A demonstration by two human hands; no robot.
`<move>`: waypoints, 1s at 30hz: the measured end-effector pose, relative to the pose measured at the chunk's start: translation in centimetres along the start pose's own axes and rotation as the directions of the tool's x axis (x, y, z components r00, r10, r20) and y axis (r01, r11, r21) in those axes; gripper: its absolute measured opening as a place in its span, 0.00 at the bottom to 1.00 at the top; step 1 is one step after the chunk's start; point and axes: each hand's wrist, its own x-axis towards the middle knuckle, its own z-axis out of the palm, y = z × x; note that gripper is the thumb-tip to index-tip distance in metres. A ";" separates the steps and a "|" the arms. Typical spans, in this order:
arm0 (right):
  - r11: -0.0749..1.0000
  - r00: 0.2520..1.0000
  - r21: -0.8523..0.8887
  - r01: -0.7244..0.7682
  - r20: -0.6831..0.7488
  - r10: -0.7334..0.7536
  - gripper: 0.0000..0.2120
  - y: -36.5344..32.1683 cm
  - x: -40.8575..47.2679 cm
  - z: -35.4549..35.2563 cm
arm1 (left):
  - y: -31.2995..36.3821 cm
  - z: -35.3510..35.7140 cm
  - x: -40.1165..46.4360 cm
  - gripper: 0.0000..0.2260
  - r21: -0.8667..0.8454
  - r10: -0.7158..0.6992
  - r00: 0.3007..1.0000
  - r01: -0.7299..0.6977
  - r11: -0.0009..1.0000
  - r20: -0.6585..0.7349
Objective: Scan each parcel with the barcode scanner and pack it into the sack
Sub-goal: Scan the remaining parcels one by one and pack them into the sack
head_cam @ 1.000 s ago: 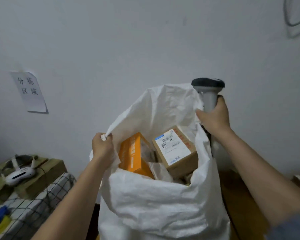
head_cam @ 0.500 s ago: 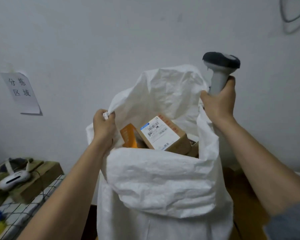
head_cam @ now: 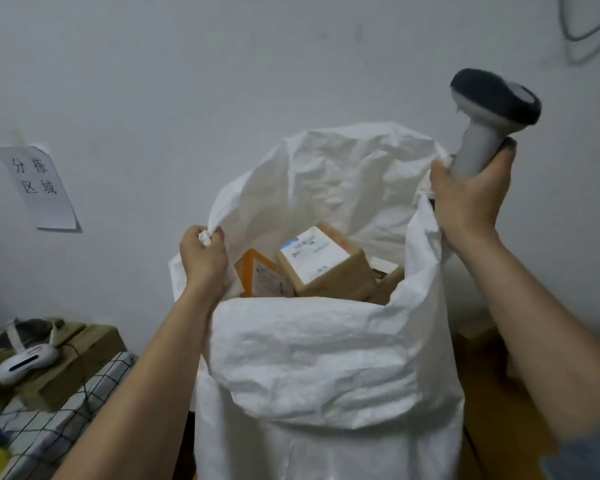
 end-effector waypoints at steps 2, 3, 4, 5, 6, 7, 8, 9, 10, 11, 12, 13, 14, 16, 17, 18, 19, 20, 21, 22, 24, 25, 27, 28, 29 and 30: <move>0.999 0.999 -0.039 -0.019 0.027 0.021 0.28 0.5 -0.6 0.0 | -1.1 -0.3 -0.5 0.05 0.041 -0.018 1.000 0.017 0.999 0.022; 0.994 0.994 -0.099 -0.055 0.086 0.064 0.27 1.1 -1.4 0.0 | -2.1 -0.5 -0.9 0.05 0.083 -0.046 0.998 0.042 0.996 0.049; 0.983 0.981 -0.159 -0.094 0.155 0.119 0.26 1.8 -2.2 0.0 | -2.9 -0.7 -1.4 0.05 0.112 -0.087 0.993 0.079 0.991 0.073; 0.973 0.963 -0.196 -0.123 0.212 0.164 0.24 2.3 -3.0 0.0 | -3.5 -1.0 -1.8 0.05 0.114 -0.127 0.989 0.117 0.987 0.081; 0.971 0.955 -0.199 -0.132 0.237 0.179 0.22 2.6 -3.3 -0.1 | -3.6 -1.4 -1.9 0.06 0.089 -0.148 0.986 0.142 0.986 0.075; 0.977 0.961 -0.169 -0.127 0.224 0.164 0.21 2.4 -3.2 0.0 | -3.3 -1.6 -1.6 0.06 0.050 -0.141 0.988 0.138 0.989 0.060; 0.984 0.974 -0.128 -0.121 0.177 0.142 0.21 2.0 -2.6 0.1 | -2.7 -1.8 -1.0 0.06 0.017 -0.121 0.992 0.120 0.993 0.039; 0.990 0.986 -0.082 -0.116 0.113 0.125 0.22 1.5 -2.1 0.1 | -2.0 -2.0 -0.4 0.06 -0.005 -0.095 0.995 0.095 0.996 0.012; 0.994 0.994 -0.039 -0.102 0.045 0.104 0.23 1.0 -1.7 0.0 | -1.5 -2.2 0.2 0.06 -0.025 -0.074 0.997 0.074 0.997 -0.014; 0.997 0.997 -0.005 -0.082 -0.015 0.081 0.25 0.8 -1.5 -0.1 | -1.1 -2.4 0.6 0.06 -0.043 -0.056 0.998 0.055 0.998 -0.033; 0.997 0.996 0.010 -0.072 -0.051 0.072 0.26 0.8 -1.6 -0.3 | -1.1 -2.6 0.7 0.06 -0.048 -0.048 0.998 0.046 0.998 -0.038; 0.996 0.995 -0.003 -0.087 -0.048 0.087 0.27 1.2 -2.0 -0.4 | -1.5 -2.7 0.4 0.06 -0.025 -0.057 0.998 0.056 0.998 -0.021; 0.991 0.992 -0.046 -0.126 -0.009 0.126 0.27 2.0 -2.7 -0.6 | -2.5 -2.7 -0.1 0.06 0.030 -0.084 0.996 0.083 0.996 0.013; 0.966 0.967 -0.152 -0.210 0.115 0.229 0.25 3.7 -4.3 -1.1 | -4.5 -2.8 -1.6 0.06 0.130 -0.162 0.982 0.148 0.980 0.100; 0.956 0.952 -0.180 -0.231 0.163 0.261 0.23 4.4 -5.0 -1.4 | -5.1 -3.0 -2.2 0.07 0.152 -0.191 0.974 0.171 0.973 0.124; 0.953 0.945 -0.191 -0.234 0.186 0.269 0.21 4.9 -5.4 -1.6 | -5.3 -3.1 -2.5 0.07 0.157 -0.201 0.972 0.182 0.971 0.119; 0.955 0.946 -0.195 -0.224 0.193 0.261 0.20 5.3 -5.6 -1.8 | -5.2 -3.2 -2.6 0.07 0.157 -0.196 0.975 0.178 0.971 0.104; 0.956 0.948 -0.201 -0.212 0.197 0.251 0.20 5.4 -5.5 -2.0 | -4.8 -3.3 -2.5 0.07 0.162 -0.182 0.978 0.165 0.973 0.098; 0.957 0.947 -0.207 -0.205 0.207 0.247 0.20 5.3 -5.4 -2.2 | -4.3 -3.4 -2.4 0.08 0.178 -0.164 0.981 0.144 0.973 0.105; 0.955 0.944 -0.214 -0.203 0.218 0.249 0.20 5.1 -5.2 -2.4 | -3.8 -3.4 -2.3 0.11 0.205 -0.145 0.983 0.120 0.971 0.115; 0.952 0.938 -0.232 -0.201 0.234 0.255 0.20 4.8 -5.0 -2.9 | -3.0 -3.3 -2.4 0.17 0.312 -0.121 0.987 0.082 0.947 0.109; 0.951 0.937 -0.239 -0.197 0.239 0.254 0.20 4.8 -5.0 -3.2 | -2.6 -3.1 -2.7 0.19 0.388 -0.112 0.989 0.068 0.919 0.092; 0.951 0.936 -0.250 -0.184 0.251 0.247 0.19 4.6 -5.1 -3.8 | -1.8 -2.7 -3.6 0.22 0.513 -0.069 0.996 0.030 0.858 0.056; 0.951 0.935 -0.255 -0.176 0.258 0.242 0.19 4.4 -5.2 -4.2 | -1.4 -2.5 -4.1 0.23 0.551 -0.029 0.998 -0.003 0.835 0.049; 0.950 0.935 -0.263 -0.167 0.264 0.237 0.19 4.2 -5.3 -4.6 | -1.1 -2.3 -4.5 0.23 0.572 0.015 0.998 -0.043 0.819 0.053; 0.950 0.934 -0.269 -0.161 0.268 0.235 0.19 4.1 -5.4 -5.0 | -0.8 -2.0 -5.0 0.23 0.579 0.055 0.996 -0.083 0.811 0.066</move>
